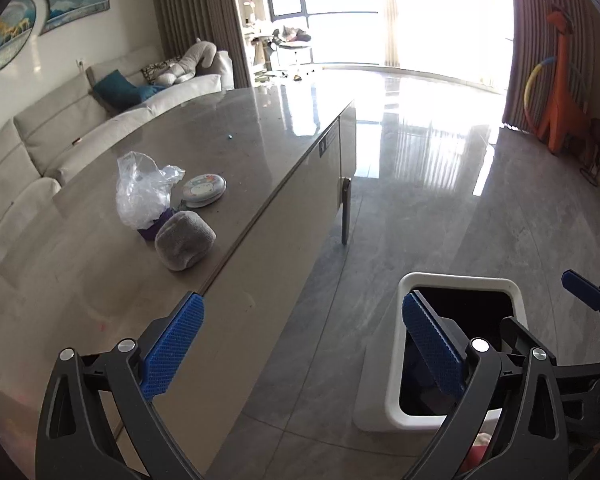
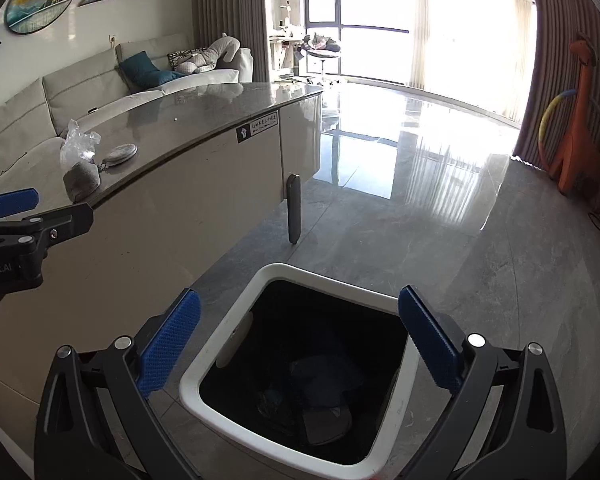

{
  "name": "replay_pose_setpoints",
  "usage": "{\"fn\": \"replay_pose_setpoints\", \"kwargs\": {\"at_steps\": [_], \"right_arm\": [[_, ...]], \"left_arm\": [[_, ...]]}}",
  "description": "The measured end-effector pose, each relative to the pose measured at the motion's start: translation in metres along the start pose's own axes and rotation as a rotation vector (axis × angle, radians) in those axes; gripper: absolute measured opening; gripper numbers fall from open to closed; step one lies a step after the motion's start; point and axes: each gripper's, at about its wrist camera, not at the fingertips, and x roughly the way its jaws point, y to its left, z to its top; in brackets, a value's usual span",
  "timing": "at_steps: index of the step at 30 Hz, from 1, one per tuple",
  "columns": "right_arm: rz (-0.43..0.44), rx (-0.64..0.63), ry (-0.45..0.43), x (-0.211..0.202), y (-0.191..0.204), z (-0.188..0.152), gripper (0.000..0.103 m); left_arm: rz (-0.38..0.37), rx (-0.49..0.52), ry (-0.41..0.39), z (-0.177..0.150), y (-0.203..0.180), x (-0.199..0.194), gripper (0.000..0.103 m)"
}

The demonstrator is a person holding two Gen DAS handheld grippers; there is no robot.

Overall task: Collect trash
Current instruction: 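Return to the table and grasp the grey knit cap with the left gripper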

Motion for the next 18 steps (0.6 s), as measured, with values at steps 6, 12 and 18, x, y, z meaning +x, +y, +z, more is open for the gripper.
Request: {"fn": "replay_pose_setpoints", "kwargs": {"at_steps": [6,12,18], "right_arm": [[0.058,-0.038,-0.058,-0.012,0.017,0.024,0.098],[0.122,-0.047,-0.129,-0.011,0.028,0.063,0.098],[0.195,-0.087,-0.17,0.002,0.052,0.101,0.098]], "left_arm": [[0.046,-0.032,-0.025,0.012,0.025,0.003,0.098],[0.02,-0.248,0.018,0.025,0.076,0.019,0.098],[0.039,-0.345,0.072,0.027,0.105,0.046,0.098]]}}
